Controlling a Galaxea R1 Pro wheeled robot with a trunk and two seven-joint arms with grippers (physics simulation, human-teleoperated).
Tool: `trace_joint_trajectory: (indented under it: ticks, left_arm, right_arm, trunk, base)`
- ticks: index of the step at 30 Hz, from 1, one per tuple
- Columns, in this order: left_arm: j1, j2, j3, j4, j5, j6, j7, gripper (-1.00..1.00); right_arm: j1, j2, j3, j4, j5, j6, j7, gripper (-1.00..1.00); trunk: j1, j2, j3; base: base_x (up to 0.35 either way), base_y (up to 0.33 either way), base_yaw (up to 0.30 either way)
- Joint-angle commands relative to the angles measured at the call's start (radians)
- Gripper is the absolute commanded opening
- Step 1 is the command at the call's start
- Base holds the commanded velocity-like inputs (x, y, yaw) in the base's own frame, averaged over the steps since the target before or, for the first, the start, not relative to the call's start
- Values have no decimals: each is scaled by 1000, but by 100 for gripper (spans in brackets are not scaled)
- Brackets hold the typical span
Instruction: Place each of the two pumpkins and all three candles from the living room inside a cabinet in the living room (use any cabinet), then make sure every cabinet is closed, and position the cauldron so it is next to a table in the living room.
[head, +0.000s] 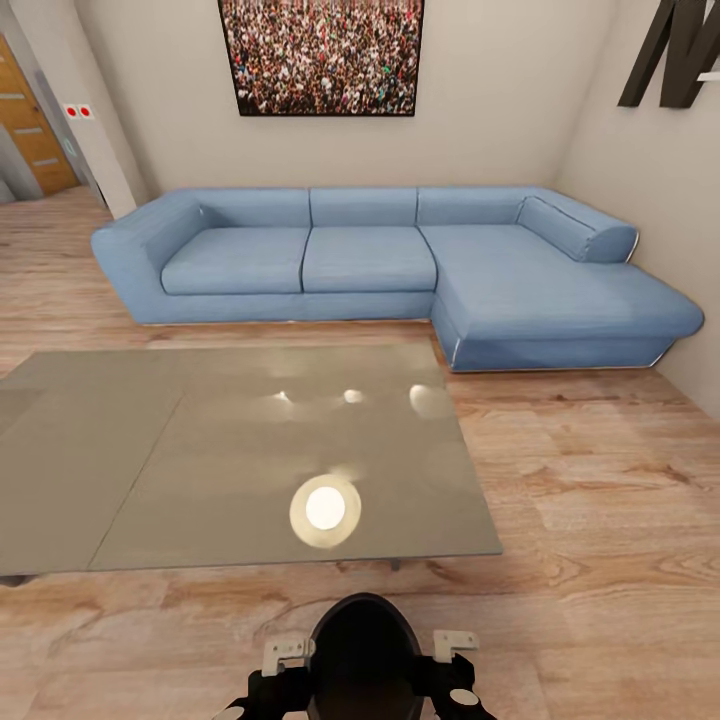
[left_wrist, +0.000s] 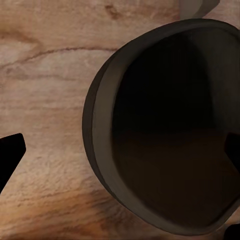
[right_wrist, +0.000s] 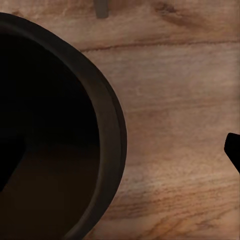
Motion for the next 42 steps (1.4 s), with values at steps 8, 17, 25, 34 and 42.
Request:
trace_joint_trajectory:
  ticks: [8, 17, 25, 34, 42]
  left_arm:
    - [0, 2, -1, -3, 9, 5, 1, 100]
    - [0, 2, -1, -3, 9, 5, 4, 100]
    - [0, 3, 5, -5, 9, 5, 2, 100]
    - [-1, 0, 6, -13, 21, 13, 7, 100]
    - [-7, 3, -1, -23, 122, 125, 11, 100]
  right_arm:
    - [-1, 0, 9, 1, -10, -4, -5, 100]
    - [-1, 0, 9, 1, -10, -4, -6, 100]
    - [-1, 0, 9, 2, -10, -3, -5, 100]
    - [-1, 0, 9, 1, -10, -5, -5, 100]
    - [-1, 0, 9, 1, -10, -7, -5, 100]
  trunk:
    - [0, 0, -1]
    - [0, 0, -1]
    - [0, 0, -1]
    - [-15, 28, 12]
    - [-46, 84, 45]
  base:
    - [-23, 0, 0]
    - [-269, 0, 0]
    - [-199, 0, 0]
    - [-8, 0, 0]
    - [0, 0, 0]
